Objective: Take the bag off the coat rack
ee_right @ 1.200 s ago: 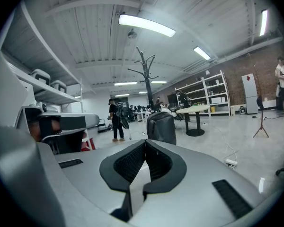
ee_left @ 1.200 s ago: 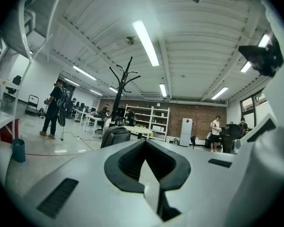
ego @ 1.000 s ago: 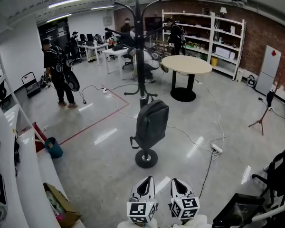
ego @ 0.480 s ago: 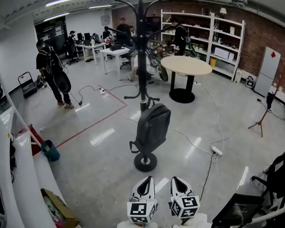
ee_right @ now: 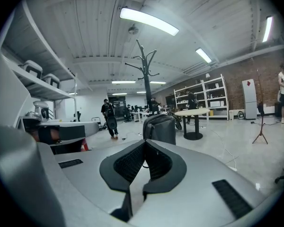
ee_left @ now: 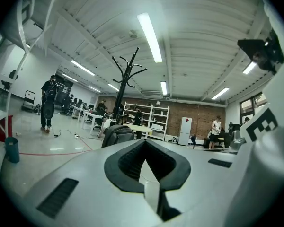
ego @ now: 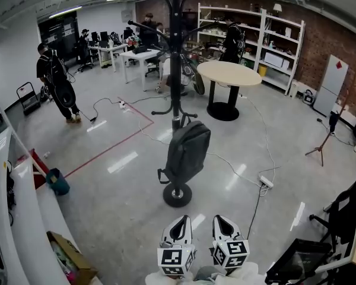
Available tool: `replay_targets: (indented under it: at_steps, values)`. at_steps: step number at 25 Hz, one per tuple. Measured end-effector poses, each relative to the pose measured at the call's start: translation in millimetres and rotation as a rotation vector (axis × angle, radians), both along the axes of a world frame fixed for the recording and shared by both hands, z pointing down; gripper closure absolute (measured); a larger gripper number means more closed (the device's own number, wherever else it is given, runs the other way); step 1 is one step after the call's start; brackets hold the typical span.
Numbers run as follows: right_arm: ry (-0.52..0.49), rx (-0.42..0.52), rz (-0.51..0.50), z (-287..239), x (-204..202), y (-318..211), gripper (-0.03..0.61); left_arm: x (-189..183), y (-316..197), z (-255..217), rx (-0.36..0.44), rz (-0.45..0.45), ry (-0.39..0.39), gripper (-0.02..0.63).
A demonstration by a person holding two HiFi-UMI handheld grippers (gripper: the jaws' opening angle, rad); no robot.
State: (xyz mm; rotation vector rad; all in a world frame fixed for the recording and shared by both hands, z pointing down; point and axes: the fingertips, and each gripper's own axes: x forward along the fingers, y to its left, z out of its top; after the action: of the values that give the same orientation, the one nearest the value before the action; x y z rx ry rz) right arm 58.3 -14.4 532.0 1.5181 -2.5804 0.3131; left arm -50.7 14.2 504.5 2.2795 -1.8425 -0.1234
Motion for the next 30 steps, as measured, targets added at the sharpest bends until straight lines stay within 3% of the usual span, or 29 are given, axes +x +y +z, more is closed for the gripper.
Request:
replay_targets:
  at_steps: [11, 30]
  values:
    - [-0.003, -0.013, -0.005, 5, -10, -5, 0.567, -4, -1, 7, -0.016, 0.008, 0.001, 0.614]
    - [0.008, -0.01, -0.045, 14, -34, -67, 0.567, -22, -56, 11, -0.032, -0.027, -0.031, 0.614]
